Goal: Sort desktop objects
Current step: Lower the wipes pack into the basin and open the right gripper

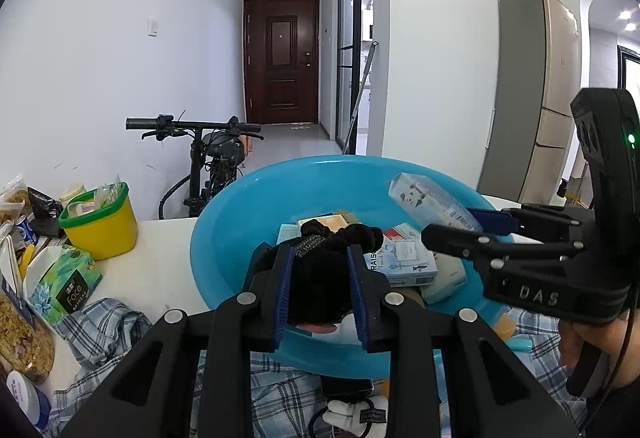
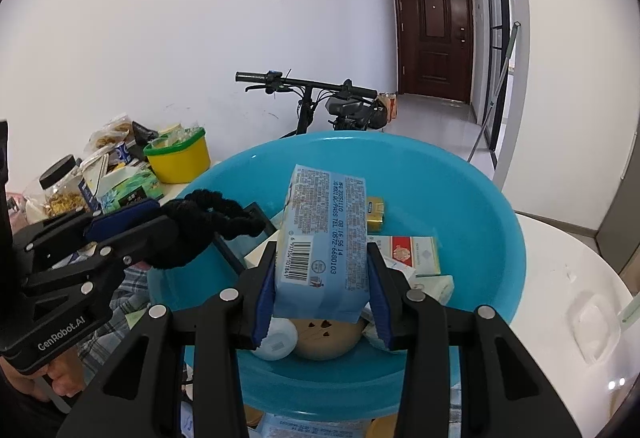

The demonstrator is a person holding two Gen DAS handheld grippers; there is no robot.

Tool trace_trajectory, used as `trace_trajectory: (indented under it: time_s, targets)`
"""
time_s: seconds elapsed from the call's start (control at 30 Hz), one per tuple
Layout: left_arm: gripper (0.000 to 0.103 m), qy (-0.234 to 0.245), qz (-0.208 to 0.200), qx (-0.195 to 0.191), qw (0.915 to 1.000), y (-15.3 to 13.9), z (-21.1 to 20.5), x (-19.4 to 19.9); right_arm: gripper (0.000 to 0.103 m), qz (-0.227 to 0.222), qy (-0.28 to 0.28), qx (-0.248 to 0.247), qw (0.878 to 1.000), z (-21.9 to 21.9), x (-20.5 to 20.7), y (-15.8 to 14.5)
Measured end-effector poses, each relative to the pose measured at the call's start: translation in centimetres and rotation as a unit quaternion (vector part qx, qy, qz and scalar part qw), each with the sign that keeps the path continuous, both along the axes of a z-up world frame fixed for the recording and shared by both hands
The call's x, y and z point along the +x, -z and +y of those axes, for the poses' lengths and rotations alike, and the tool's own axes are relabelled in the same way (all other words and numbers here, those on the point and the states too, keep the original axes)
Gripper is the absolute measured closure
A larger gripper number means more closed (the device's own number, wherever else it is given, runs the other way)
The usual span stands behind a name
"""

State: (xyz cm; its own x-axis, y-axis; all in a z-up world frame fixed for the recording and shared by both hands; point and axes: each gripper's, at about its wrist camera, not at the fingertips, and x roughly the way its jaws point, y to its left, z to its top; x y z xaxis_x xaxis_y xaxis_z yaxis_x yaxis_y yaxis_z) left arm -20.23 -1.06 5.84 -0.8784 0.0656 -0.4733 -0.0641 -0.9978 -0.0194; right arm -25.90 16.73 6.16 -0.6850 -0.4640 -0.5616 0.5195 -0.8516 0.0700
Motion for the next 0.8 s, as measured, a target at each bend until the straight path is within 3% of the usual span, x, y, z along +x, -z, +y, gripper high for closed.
trace_trajectory:
  time_s: [0.8]
  targets:
    - [0.074,-0.022,0.005,0.015,0.9996,-0.2,-2.1,0.0,0.063,0.020,0.026,-0.016,0.999,1.4,0.5,-0.6]
